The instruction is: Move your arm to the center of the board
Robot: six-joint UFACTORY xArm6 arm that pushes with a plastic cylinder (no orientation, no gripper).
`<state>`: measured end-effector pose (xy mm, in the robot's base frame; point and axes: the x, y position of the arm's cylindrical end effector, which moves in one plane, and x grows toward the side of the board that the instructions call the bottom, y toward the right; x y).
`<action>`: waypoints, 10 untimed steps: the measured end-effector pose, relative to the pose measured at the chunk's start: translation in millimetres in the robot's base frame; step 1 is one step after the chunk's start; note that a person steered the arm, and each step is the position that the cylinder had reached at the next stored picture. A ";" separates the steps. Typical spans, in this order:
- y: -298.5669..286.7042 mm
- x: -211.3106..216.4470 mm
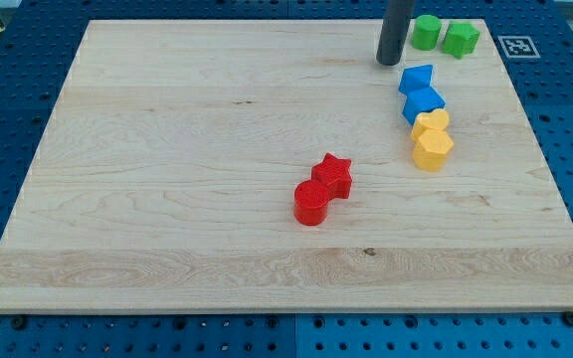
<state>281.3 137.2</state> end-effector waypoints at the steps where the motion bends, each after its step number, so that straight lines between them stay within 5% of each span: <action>1: -32.7 17.7; 5: -101.8 69.3; 10: -177.2 193.2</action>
<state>474.6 -40.1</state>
